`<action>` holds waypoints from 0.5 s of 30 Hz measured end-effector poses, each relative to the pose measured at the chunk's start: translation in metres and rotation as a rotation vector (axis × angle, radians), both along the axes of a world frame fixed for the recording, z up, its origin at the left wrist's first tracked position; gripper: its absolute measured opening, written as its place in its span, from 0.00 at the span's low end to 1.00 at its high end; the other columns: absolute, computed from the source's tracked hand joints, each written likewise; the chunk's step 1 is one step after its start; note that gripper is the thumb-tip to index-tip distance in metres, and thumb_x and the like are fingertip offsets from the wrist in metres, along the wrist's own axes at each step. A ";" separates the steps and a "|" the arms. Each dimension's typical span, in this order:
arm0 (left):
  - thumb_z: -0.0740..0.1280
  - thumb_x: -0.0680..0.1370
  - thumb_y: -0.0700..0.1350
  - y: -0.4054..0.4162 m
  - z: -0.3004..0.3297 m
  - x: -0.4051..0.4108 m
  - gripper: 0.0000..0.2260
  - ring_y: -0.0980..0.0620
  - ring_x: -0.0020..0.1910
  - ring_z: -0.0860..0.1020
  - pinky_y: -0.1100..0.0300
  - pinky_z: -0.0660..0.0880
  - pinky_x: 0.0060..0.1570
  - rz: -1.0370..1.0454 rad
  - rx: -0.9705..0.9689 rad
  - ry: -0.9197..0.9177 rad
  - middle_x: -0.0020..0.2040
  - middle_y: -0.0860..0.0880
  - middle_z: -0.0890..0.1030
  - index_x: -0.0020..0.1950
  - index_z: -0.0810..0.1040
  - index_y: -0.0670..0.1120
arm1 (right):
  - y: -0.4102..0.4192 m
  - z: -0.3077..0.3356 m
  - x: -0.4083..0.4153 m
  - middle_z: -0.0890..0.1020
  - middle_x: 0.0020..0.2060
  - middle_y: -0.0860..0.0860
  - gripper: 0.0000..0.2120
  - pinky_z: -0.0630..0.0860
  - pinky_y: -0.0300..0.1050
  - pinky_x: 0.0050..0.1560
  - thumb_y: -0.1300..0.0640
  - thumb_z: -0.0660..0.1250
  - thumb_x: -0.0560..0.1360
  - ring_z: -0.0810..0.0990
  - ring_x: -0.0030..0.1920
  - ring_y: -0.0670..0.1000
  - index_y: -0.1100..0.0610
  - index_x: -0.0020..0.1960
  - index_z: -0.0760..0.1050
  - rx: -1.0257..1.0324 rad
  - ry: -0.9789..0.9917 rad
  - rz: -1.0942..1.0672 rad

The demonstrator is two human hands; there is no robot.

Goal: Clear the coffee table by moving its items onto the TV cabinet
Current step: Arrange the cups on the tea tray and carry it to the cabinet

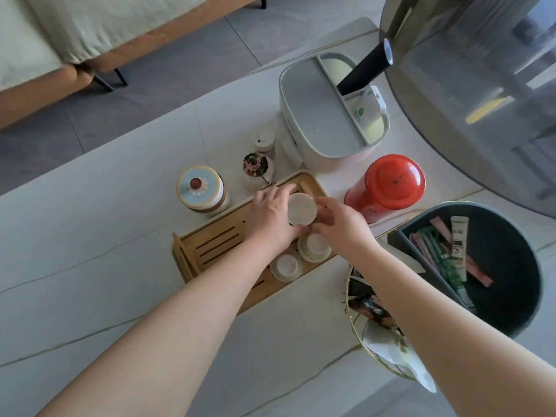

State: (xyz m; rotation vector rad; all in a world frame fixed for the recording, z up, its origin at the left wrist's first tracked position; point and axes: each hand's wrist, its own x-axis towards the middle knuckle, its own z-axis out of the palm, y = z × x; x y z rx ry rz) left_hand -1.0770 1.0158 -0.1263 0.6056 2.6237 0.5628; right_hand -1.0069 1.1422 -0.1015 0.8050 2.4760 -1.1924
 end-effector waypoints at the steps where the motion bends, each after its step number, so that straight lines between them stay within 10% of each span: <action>1: 0.73 0.68 0.54 0.000 -0.001 0.000 0.36 0.45 0.66 0.66 0.50 0.68 0.60 0.002 -0.001 -0.002 0.69 0.50 0.71 0.72 0.62 0.52 | 0.001 -0.002 -0.001 0.82 0.56 0.51 0.26 0.75 0.45 0.54 0.63 0.67 0.70 0.79 0.56 0.53 0.51 0.67 0.70 0.003 -0.008 0.004; 8: 0.73 0.67 0.54 -0.001 -0.005 0.000 0.32 0.46 0.68 0.66 0.48 0.65 0.61 0.014 -0.013 -0.012 0.68 0.51 0.71 0.69 0.66 0.53 | 0.000 -0.009 -0.004 0.83 0.54 0.51 0.22 0.70 0.38 0.50 0.65 0.61 0.72 0.79 0.56 0.52 0.53 0.65 0.71 0.036 -0.006 0.004; 15: 0.72 0.69 0.55 -0.007 0.004 0.001 0.38 0.44 0.69 0.63 0.50 0.64 0.63 0.020 -0.039 -0.073 0.72 0.47 0.66 0.74 0.58 0.52 | -0.008 0.006 0.001 0.79 0.59 0.55 0.21 0.74 0.52 0.58 0.64 0.55 0.76 0.76 0.59 0.58 0.55 0.67 0.68 0.119 -0.025 0.029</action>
